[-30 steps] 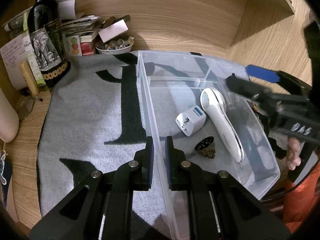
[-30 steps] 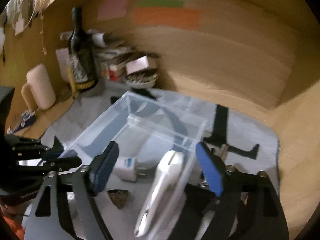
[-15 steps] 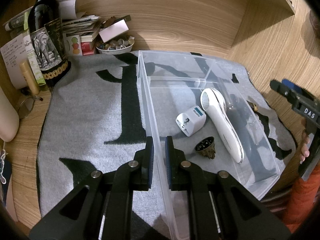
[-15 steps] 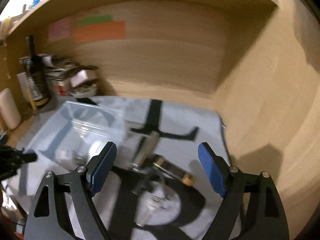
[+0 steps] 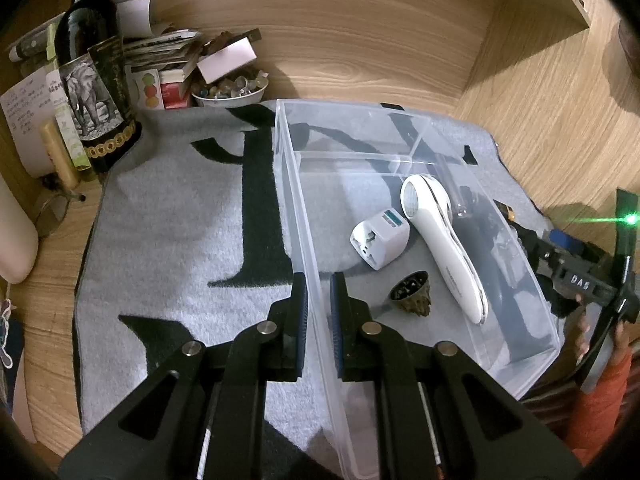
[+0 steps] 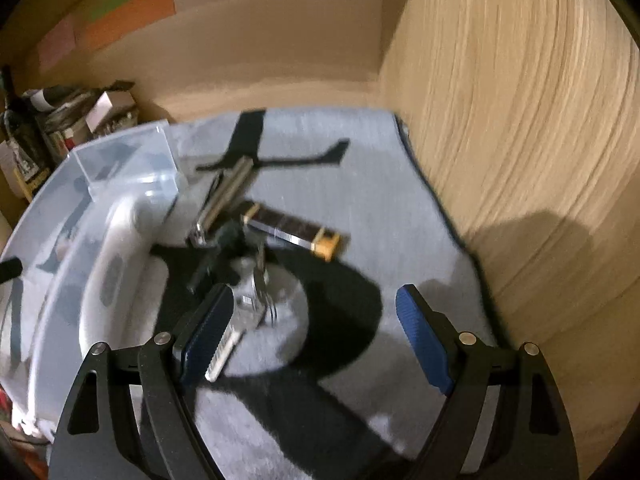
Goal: Organize rigid objects
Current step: 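Grasp the keys by their ring with the right gripper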
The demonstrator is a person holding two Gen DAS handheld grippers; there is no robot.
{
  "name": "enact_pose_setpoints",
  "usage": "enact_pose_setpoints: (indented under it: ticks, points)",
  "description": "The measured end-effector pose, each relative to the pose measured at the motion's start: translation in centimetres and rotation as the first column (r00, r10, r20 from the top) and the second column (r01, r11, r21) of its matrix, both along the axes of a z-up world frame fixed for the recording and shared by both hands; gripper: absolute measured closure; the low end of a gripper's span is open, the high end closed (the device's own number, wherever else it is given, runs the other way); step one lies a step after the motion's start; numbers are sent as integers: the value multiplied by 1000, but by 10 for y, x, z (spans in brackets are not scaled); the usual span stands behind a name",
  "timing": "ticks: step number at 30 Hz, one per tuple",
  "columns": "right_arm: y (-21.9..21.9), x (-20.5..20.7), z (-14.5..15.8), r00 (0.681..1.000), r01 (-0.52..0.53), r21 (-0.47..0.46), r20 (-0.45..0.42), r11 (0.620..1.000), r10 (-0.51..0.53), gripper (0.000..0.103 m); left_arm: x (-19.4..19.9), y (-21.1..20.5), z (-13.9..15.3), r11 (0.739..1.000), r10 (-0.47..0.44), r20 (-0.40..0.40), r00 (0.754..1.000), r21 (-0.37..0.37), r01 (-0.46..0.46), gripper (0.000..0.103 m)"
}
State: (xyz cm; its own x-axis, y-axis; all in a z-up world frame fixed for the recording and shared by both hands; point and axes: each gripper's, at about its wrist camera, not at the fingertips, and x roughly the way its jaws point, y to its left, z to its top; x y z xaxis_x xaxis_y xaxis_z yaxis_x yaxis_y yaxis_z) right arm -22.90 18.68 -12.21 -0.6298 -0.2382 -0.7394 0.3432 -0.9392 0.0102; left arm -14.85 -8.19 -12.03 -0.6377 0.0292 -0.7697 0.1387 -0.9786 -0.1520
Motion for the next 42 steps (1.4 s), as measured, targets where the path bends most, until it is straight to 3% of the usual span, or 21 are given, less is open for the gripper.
enact_pose_setpoints:
  ticks: [5, 8, 11, 14, 18, 22, 32, 36, 42]
  points:
    - [-6, 7, -8, 999, -42, -8, 30, 999, 43, 22, 1, -1, 0, 1000, -1, -3, 1000, 5, 1, 93]
    - [-16, 11, -7, 997, -68, -5, 20, 998, 68, 43, 1, -1, 0, 1000, -1, -5, 1000, 8, 1, 93]
    - [-25, 9, -11, 994, -99, -9, 37, 995, 99, 54, 2, -1, 0, 1000, -2, -7, 1000, 8, 2, 92]
    - [-35, 7, -21, 991, -120, 8, 68, 993, 119, 61, 2, -1, 0, 1000, -4, -9, 1000, 12, 4, 92]
    - [-39, 4, -25, 992, -117, 26, 55, 993, 116, 62, 2, -1, 0, 1000, -8, -13, 1000, 18, 8, 92]
    - [-42, 4, -27, 993, -112, 44, 32, 993, 111, 77, 3, -2, -1, 1000, -13, -22, 1000, 19, 14, 92]
    - [-31, 6, -17, 996, -89, 32, 8, 996, 89, 77, 4, -3, -1, 1000, -24, -23, 999, 14, 24, 92]
    - [-23, 9, -4, 997, -80, -16, -12, 997, 80, 77, 4, -2, -1, 1000, -23, -23, 999, 14, 23, 92]
    - [-24, 17, 27, 992, -80, -43, -105, 996, 75, 77, 4, -4, -1, 1000, -25, -23, 999, 17, 25, 92]
